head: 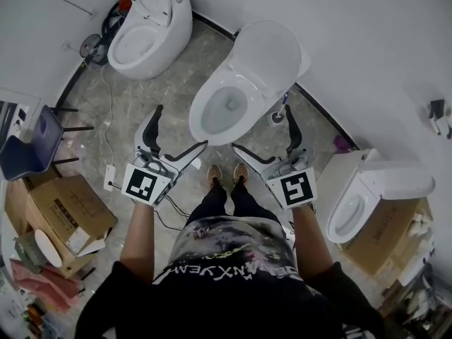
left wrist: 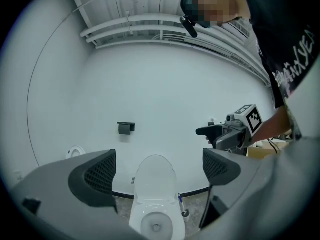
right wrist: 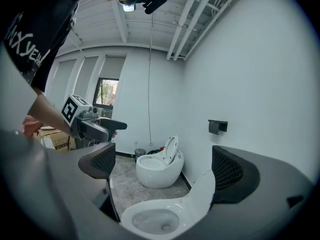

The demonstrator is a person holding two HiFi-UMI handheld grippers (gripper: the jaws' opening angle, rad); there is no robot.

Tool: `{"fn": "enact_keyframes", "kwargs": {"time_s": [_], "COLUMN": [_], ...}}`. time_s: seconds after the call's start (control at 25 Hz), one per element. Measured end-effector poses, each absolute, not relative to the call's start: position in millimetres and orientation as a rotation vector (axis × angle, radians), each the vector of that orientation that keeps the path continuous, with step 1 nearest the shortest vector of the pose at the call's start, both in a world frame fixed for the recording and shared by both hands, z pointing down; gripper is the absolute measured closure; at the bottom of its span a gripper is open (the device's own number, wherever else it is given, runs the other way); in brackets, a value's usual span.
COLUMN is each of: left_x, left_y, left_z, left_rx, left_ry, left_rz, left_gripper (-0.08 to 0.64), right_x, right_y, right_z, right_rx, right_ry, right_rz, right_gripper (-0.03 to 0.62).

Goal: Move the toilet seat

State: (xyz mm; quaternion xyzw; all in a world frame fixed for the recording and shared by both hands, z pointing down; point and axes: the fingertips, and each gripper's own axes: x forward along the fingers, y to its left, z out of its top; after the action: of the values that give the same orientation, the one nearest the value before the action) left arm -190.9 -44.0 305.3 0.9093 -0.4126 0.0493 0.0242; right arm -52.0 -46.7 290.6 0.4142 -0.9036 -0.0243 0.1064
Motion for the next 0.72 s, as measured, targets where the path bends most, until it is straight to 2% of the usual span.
{"fn": "enact_keyframes", "kwargs": {"time_s": [0.36,0.72], "left_x": [-186.6,-180.8], "left_y": [-69.0,-81.4], "left_z": [324.8,399.5], "left_rx": [2.724,2.635], "left_ry": [-1.401,-1.375], "left_rz": [0.125,0.236], "left_gripper": [0.037,0.037], "right_x": [-39.3,-37.1], "right_y": [-69.8,-93.8], "right_z": [311.4,381.6], "right_rx": [1.167,1.120], "right_ry": [-2.662,-2.626], "right_rz": [-0.051,0.037], "right_gripper": [0.009,0.009]}}
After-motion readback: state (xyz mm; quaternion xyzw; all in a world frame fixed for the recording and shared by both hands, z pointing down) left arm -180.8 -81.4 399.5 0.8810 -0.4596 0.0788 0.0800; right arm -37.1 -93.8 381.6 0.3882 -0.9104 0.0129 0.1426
